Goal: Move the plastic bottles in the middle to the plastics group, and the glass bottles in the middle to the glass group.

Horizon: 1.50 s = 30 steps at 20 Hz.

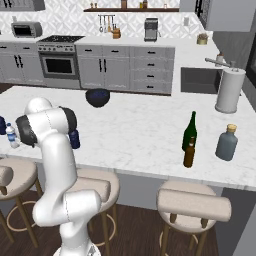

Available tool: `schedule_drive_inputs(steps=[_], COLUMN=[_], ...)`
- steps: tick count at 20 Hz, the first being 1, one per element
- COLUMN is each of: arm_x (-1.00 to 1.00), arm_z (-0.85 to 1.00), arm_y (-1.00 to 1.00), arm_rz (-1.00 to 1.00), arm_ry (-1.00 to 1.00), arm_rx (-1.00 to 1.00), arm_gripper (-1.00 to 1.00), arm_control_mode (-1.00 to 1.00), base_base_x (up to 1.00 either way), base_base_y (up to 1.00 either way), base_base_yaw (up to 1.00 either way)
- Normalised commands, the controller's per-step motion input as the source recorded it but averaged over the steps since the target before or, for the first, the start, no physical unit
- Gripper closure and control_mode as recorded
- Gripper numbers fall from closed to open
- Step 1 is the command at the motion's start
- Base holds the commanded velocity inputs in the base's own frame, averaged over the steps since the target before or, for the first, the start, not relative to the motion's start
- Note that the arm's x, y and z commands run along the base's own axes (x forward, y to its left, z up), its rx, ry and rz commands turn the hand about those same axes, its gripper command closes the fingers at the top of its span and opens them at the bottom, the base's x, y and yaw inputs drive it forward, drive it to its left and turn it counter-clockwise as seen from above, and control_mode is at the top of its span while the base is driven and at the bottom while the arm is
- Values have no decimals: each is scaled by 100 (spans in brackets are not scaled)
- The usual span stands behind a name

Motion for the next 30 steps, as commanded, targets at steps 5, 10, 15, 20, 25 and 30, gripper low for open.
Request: schedule_drive_inputs(steps=[5,10,15,20,25,30], arm_x=[-4,-21,-28,-59,-70,-48], arm_z=[2,26,65,51,5,3], arm_y=[-6,-20,-40,-60,-77,-80], arm_rz=[0,0,-1,-4,-7,-4], arm_ry=[-8,0,12,11,1,0], arm_rx=[2,2,0,0,0,-1], arm_gripper=[-100,-100,-100,-100,-100,-100], arm_control_mode=[-100,-100,-100,-100,-100,-100], base_base_x=[0,0,0,0,0,0], base_base_y=[0,0,0,0,0,0], base_base_yaw=[0,0,0,0,0,0])
